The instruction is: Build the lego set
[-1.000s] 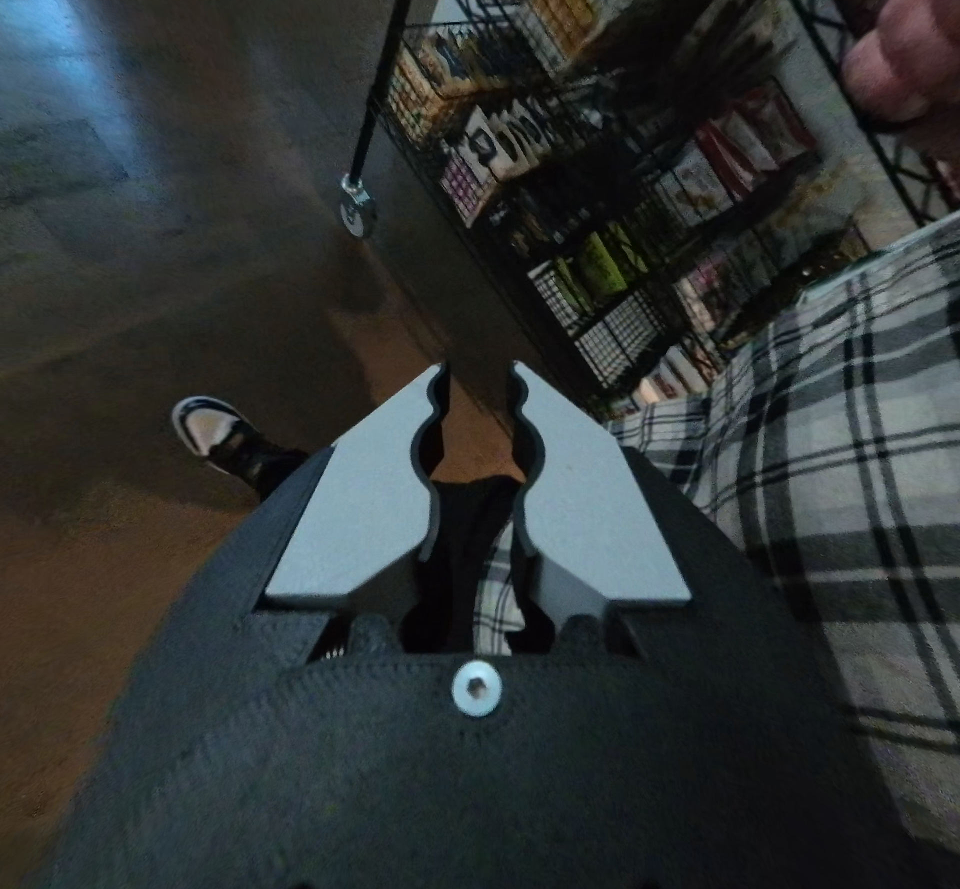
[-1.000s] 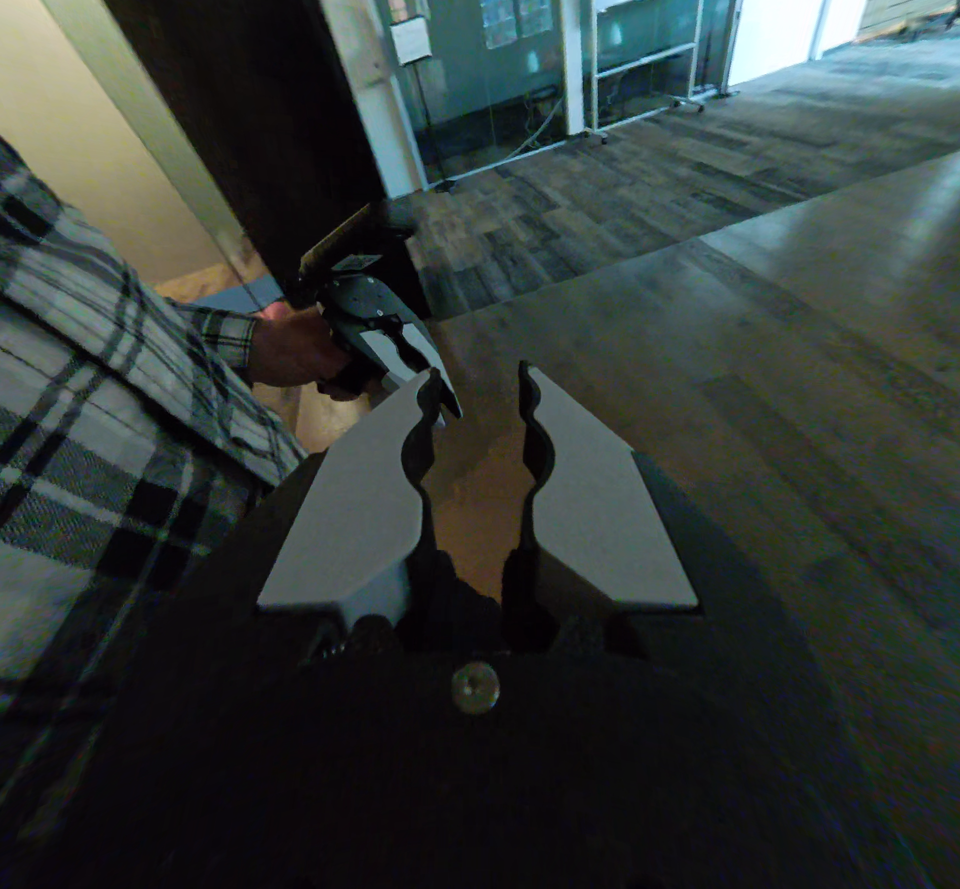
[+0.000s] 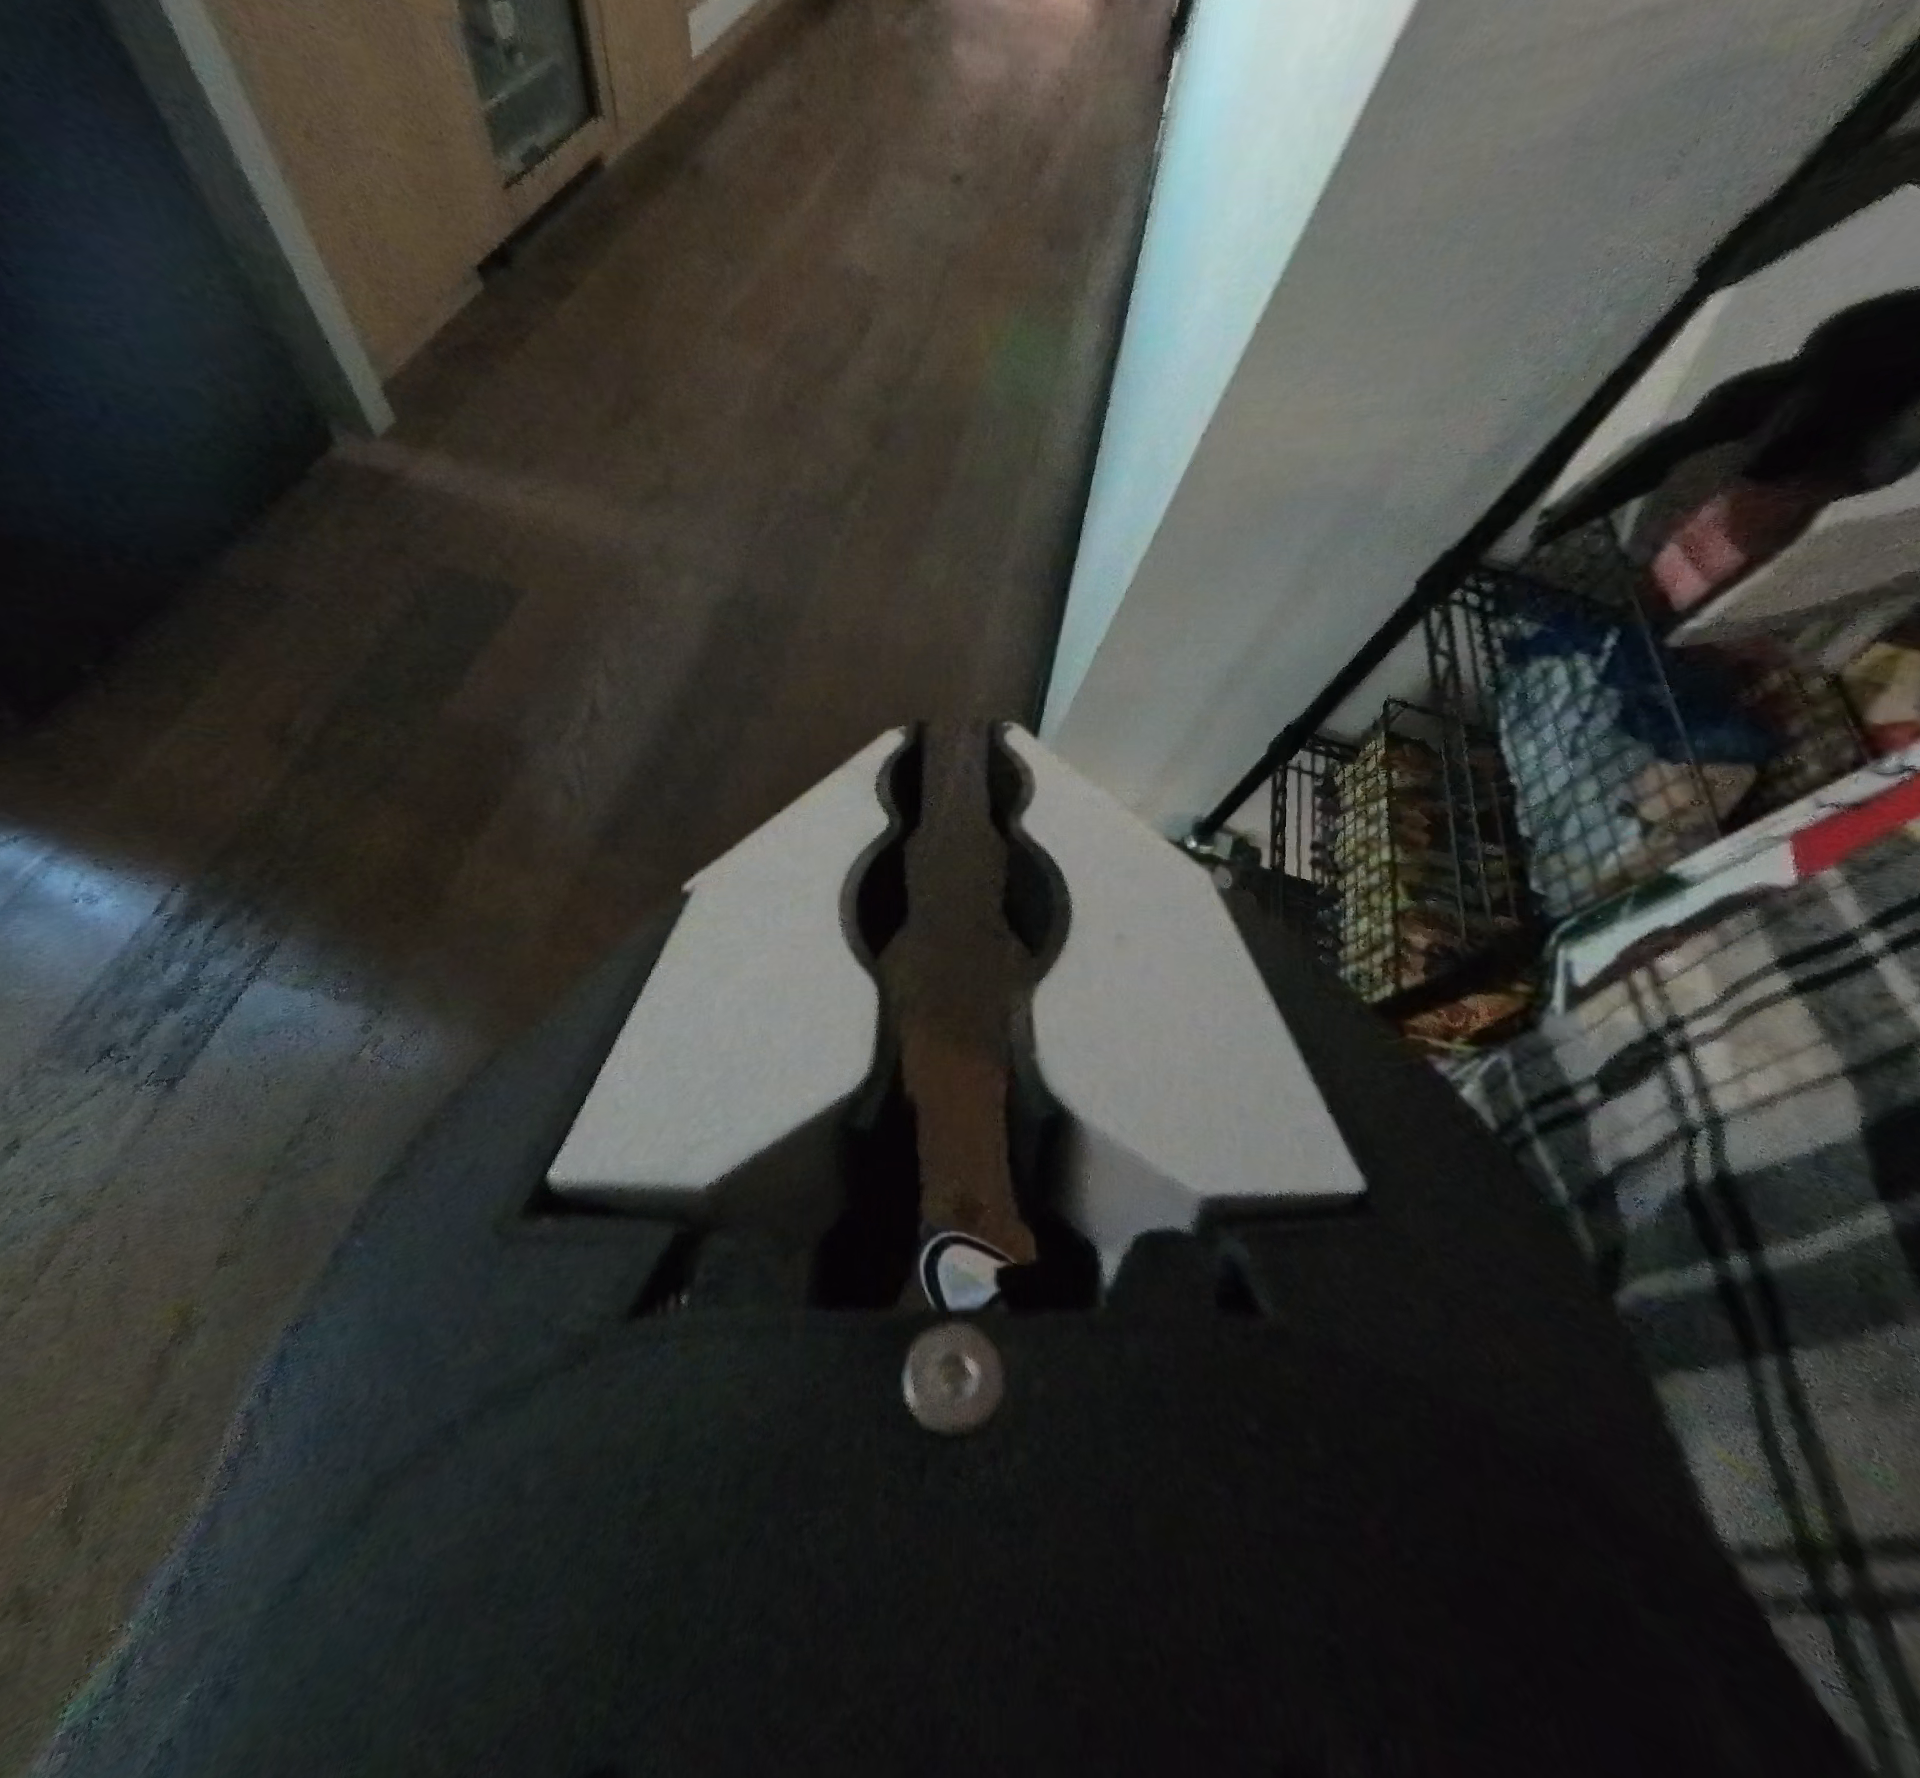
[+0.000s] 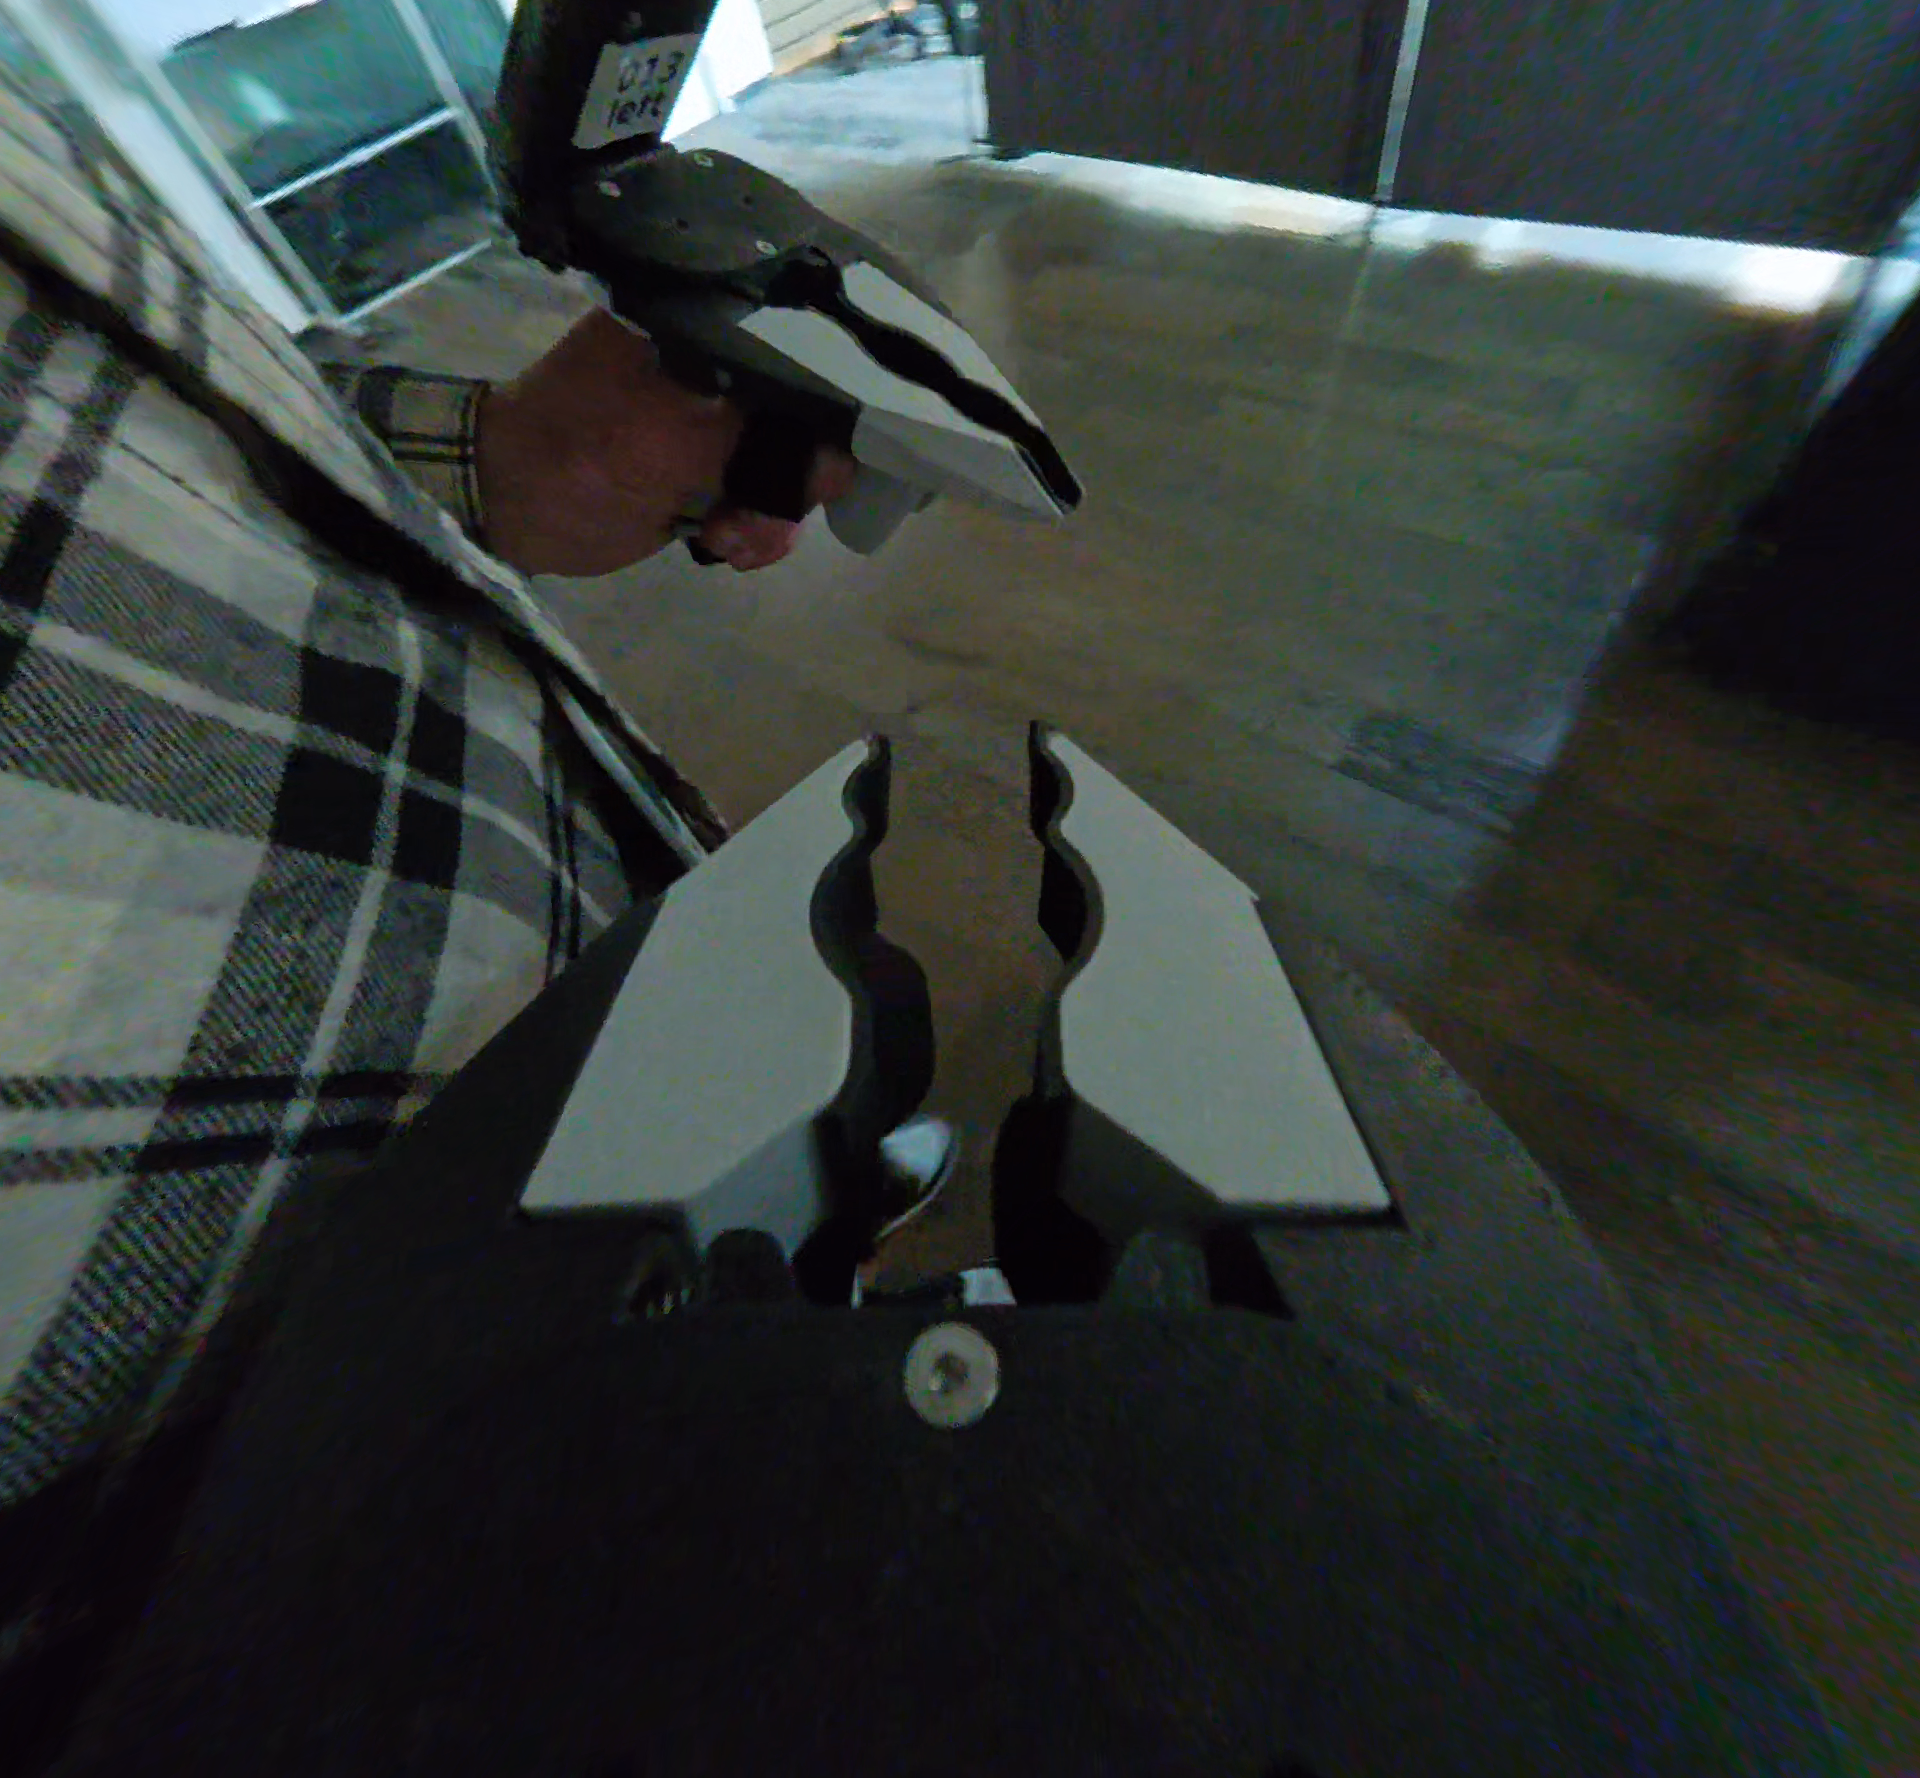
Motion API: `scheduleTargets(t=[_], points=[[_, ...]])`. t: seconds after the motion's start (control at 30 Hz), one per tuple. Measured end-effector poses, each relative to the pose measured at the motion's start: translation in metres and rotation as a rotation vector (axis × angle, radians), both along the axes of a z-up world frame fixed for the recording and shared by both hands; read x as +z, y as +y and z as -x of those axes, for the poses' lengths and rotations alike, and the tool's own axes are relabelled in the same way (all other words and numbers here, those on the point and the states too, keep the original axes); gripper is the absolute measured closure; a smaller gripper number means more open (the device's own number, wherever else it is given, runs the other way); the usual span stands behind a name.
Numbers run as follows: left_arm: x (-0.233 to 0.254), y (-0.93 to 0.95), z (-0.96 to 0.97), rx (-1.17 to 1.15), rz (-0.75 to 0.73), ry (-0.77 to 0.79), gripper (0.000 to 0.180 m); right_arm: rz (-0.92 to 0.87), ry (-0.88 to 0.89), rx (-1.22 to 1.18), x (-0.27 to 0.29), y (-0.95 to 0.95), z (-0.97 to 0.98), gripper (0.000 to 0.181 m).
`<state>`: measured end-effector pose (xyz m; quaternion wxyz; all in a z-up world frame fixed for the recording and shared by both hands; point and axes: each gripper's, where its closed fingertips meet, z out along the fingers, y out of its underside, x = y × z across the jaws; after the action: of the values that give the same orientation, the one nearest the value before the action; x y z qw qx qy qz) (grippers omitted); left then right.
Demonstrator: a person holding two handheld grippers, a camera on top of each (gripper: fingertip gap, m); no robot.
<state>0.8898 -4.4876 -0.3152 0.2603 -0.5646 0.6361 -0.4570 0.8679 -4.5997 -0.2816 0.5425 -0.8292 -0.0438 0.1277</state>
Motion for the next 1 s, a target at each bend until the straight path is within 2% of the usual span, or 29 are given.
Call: scheduleTargets(t=[0.07, 0.23, 0.43, 0.57, 0.73, 0.9, 1.0], points=[[-0.017, 0.027, -0.049, -0.057, 0.032, 0.038, 0.167, 0.032, 0.004, -0.100, -0.011, 0.017, -0.051, 0.148], [-0.050, 0.097, -0.191, -0.212, 0.094, 0.077, 0.158, 0.051, 0.084, -0.383, -0.037, 0.052, -0.189, 0.146], [-0.019, 0.161, -0.384, -0.424, 0.130, 0.041, 0.152, -0.034, 0.118, -0.559, 0.001, 0.137, -0.341, 0.144], [-0.004, 0.185, -0.508, -0.581, -0.077, 0.021, 0.150, 0.008, 0.082, -0.633, 0.002, 0.169, -0.419, 0.142], [-0.004, 0.175, -0.647, -0.663, 0.010, 0.009, 0.149, -0.072, 0.205, -0.788, -0.010, 0.157, -0.538, 0.144], [-0.044, 0.142, -0.745, -0.691, 0.010, 0.082, 0.150, -0.105, 0.227, -0.758, -0.029, 0.143, -0.686, 0.150], [-0.047, 0.128, -0.807, -0.673, 0.028, 0.151, 0.150, -0.125, 0.217, -0.702, -0.017, 0.139, -0.792, 0.155]])
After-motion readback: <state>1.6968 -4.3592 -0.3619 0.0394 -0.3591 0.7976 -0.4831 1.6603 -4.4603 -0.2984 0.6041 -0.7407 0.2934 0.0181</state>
